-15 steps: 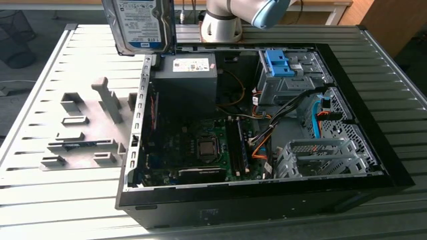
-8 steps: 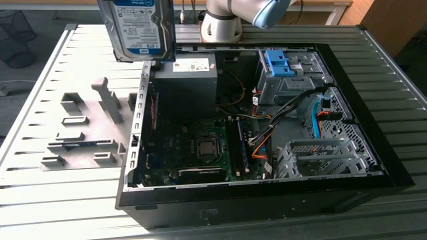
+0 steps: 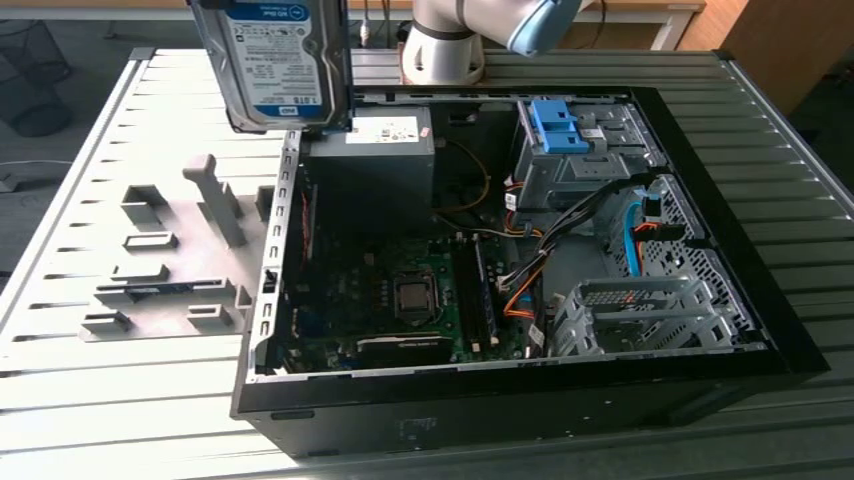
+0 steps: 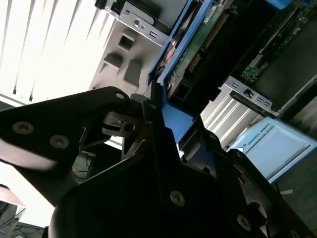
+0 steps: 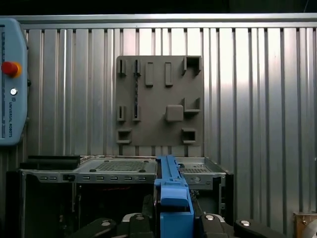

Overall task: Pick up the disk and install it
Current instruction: 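Pick up the disk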

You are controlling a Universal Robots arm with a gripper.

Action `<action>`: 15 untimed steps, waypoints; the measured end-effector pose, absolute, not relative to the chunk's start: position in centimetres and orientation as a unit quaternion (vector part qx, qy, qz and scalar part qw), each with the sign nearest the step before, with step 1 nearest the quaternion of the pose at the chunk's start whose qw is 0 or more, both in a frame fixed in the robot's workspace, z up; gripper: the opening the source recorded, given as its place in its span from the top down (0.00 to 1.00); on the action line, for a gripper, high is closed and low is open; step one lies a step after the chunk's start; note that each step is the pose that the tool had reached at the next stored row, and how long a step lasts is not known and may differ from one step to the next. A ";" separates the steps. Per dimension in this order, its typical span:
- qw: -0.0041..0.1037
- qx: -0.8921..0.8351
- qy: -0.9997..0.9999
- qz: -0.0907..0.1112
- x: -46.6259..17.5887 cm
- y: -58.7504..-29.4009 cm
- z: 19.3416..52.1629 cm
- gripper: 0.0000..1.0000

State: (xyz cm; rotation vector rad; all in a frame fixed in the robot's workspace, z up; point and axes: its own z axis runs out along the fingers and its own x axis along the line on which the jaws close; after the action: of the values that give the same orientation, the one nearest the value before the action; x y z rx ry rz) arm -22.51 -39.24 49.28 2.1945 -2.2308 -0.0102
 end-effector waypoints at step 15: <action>-0.003 0.701 -0.713 -0.013 -18.0 -39.9 49.3 0.63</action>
State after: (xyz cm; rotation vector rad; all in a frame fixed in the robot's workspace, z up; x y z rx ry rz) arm -18.00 -39.86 49.26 2.2076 -2.2437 -0.0398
